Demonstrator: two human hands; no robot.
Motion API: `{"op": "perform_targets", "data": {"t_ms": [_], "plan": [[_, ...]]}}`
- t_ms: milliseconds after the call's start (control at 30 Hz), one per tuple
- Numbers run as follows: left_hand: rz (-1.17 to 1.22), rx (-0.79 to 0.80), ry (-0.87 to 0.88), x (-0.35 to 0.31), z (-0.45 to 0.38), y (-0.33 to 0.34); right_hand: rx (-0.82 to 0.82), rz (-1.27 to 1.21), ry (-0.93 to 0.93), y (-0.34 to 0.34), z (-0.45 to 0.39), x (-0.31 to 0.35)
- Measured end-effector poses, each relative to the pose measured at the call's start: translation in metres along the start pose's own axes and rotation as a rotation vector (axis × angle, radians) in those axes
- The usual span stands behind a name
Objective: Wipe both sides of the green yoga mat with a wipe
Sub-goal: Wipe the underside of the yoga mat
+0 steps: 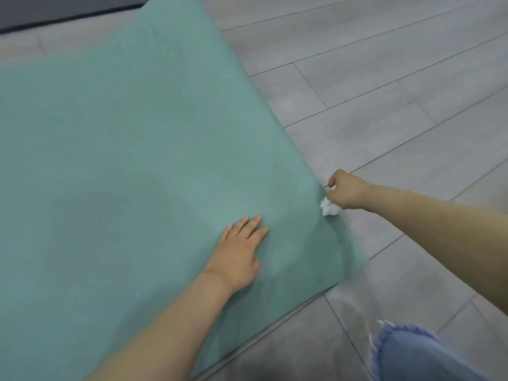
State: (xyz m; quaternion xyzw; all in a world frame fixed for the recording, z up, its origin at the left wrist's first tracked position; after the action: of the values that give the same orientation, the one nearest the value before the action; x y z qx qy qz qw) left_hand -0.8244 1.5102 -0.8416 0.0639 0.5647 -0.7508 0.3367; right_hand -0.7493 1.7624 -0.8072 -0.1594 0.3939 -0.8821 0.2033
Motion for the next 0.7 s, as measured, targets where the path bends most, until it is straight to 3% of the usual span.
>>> {"op": "perform_targets", "data": {"t_ms": [300, 533, 700], "plan": [[0.228, -0.141, 0.052, 0.031, 0.017, -0.018, 0.088, -0.050, 0.042, 0.005, 0.038, 0.029], [0.120, -0.006, 0.007, 0.020, 0.046, -0.031, 0.247, -0.246, 0.220, 0.021, 0.063, 0.060], [0.078, 0.136, 0.117, -0.031, 0.114, -0.016, 0.264, -0.566, 0.270, 0.029, 0.091, 0.087]]}}
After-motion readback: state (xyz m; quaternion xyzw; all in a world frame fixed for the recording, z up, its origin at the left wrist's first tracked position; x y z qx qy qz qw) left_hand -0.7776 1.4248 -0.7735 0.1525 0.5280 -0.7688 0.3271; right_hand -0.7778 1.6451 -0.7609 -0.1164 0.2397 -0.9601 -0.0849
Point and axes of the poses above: each hand's wrist, its own z-axis away from the middle knuckle, its own y-axis out of the palm, x = y × z, the point moved 9 cm from there along -z, towards the middle knuckle, and after that the axes turned 1 degree about -x, right-handed, at the moved point
